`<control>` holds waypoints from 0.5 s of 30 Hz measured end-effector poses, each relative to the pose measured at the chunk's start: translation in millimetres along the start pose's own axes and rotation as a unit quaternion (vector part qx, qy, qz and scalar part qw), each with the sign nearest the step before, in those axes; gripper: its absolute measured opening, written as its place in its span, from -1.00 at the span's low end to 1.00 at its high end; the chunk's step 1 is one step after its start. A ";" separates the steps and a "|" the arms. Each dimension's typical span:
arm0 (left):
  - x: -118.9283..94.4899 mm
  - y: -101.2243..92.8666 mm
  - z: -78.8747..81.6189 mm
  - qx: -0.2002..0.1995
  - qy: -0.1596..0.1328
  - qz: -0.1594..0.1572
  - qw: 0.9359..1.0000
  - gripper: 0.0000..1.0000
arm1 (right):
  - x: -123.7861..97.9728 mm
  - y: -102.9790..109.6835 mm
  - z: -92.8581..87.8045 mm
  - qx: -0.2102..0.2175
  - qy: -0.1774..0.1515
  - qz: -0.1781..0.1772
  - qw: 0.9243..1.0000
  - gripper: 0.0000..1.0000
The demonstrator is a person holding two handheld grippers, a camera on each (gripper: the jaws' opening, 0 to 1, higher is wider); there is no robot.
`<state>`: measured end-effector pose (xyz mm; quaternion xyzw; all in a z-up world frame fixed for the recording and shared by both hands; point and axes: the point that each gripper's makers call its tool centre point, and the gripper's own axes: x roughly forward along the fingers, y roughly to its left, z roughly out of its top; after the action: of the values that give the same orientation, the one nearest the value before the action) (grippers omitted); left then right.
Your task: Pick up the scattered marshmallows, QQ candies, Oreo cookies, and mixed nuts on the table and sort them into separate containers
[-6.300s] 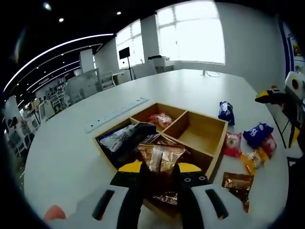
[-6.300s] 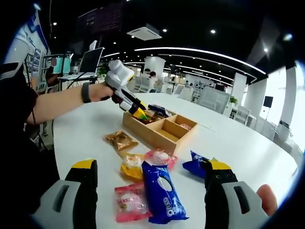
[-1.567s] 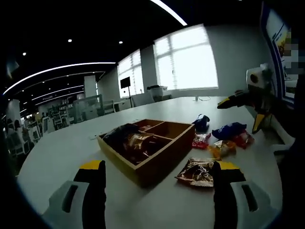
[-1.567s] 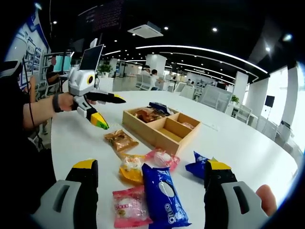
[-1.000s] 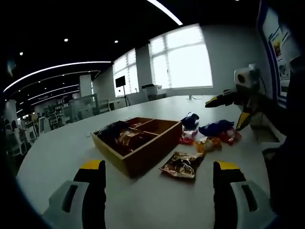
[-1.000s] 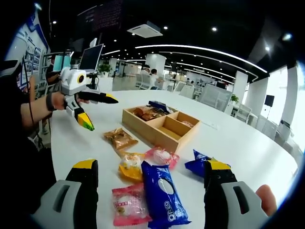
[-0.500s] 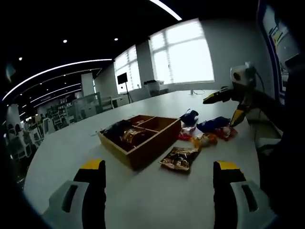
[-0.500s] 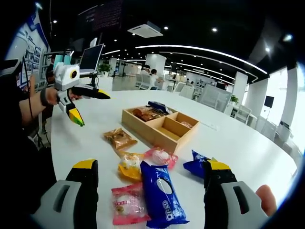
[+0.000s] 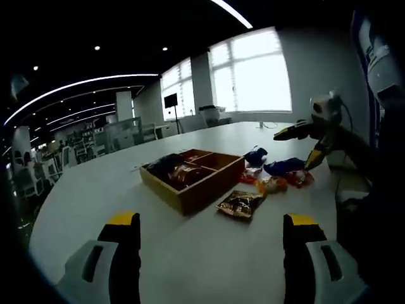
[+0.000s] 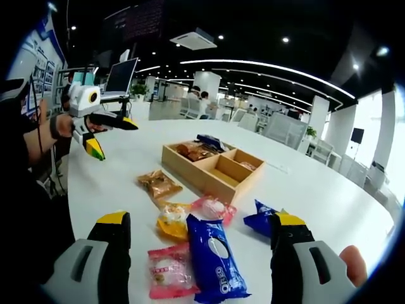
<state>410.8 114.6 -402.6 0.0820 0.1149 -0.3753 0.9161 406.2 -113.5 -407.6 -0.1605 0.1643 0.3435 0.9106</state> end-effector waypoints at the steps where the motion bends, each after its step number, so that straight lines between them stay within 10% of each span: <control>1: -1.2 -0.6 1.0 0.002 -0.002 0.001 1.000 0.94 | 0.1 0.1 0.0 0.001 0.000 0.001 1.000 0.74; 15: -14.1 4.1 1.0 0.005 0.003 0.014 1.000 0.94 | 1.0 2.7 -2.2 0.006 0.003 0.003 1.000 0.74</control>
<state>404.1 126.7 -397.5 0.0898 0.1145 -0.3626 0.9205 404.6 -111.8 -410.5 -0.1560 0.1699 0.3451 0.9098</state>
